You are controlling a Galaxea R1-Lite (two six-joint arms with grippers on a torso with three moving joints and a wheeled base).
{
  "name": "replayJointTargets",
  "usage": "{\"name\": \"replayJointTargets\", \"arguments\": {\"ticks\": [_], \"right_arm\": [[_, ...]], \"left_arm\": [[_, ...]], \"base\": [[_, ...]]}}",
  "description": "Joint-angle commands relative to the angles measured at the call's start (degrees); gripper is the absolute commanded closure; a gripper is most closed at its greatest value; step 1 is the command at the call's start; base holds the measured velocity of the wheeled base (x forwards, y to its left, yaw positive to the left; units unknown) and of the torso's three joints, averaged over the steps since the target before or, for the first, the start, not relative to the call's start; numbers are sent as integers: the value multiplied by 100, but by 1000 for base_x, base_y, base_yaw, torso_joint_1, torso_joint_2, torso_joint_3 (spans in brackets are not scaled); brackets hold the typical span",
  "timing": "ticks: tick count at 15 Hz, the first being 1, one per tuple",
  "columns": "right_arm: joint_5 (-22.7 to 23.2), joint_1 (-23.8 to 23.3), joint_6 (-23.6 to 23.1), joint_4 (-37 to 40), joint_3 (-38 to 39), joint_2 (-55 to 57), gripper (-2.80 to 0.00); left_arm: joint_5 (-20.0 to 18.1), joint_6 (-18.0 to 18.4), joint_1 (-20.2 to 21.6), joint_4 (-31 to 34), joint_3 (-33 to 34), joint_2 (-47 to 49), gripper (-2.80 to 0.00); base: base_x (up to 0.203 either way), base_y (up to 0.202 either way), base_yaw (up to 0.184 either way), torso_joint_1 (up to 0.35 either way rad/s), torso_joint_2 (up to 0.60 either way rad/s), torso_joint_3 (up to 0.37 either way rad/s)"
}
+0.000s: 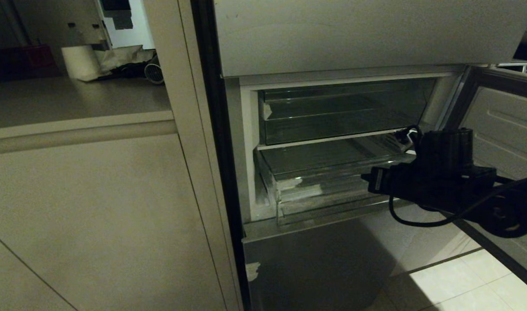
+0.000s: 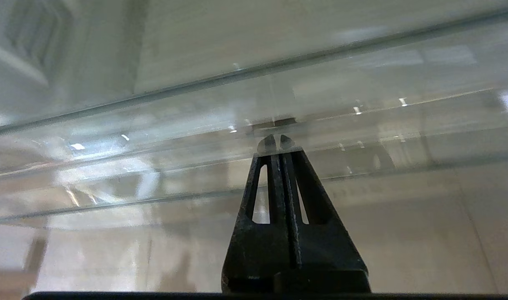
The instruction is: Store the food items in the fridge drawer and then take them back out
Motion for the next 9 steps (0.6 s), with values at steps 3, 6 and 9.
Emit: {"name": "replayJointTargets", "arguments": {"ticks": [3,6,9], "right_arm": [[70,-23,30,-1425,-495,1150,0],[229,-32,381,-1924,-785,1500,0],[219,-32,597,-2230,-1012,1784,0]], "left_arm": [[3,0,0,0,1,9,0],[3,0,0,0,1,9,0],[3,0,0,0,1,9,0]], "base": [[0,0,0,0,0,0],[0,0,0,0,0,0],[0,0,0,0,0,0]]}}
